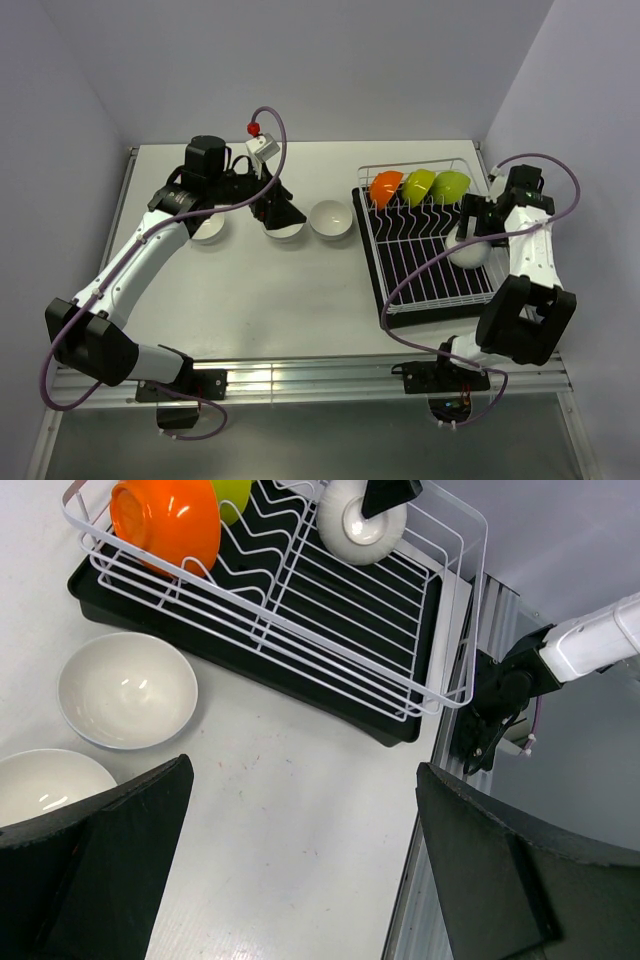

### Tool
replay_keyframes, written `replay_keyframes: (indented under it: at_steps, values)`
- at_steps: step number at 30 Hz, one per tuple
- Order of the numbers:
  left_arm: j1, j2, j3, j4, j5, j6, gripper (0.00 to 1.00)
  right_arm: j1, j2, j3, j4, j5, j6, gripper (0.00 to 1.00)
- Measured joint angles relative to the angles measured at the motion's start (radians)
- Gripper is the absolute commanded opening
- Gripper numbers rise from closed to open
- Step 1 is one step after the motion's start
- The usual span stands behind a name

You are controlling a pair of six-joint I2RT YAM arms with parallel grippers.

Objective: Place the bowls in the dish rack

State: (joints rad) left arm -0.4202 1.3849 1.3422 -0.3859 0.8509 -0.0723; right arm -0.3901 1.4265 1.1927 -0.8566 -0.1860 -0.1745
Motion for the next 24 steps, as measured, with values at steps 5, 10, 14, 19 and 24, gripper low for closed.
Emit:
replay_keyframes:
  at_steps: [5,10,14,19,24]
  values:
    - [0.000,0.000,0.000,0.000,0.000,0.000,0.99,0.000,-0.045,0.000,0.001,0.043,0.002,1.00]
    - [0.000,0.000,0.000,0.000,0.000,0.000,0.99,0.013,-0.077,0.000,0.005,0.078,0.003,1.00]
    - [0.000,0.000,0.000,0.000,0.000,0.000,1.00,0.034,-0.077,0.000,0.011,0.108,0.002,1.00]
    - [0.003,0.000,-0.006,-0.001,-0.008,0.000,0.99,0.041,-0.080,0.015,0.011,0.121,0.001,1.00]
    - [0.038,0.000,-0.026,-0.024,-0.054,0.006,1.00,0.041,-0.102,0.114,0.006,0.099,-0.010,1.00]
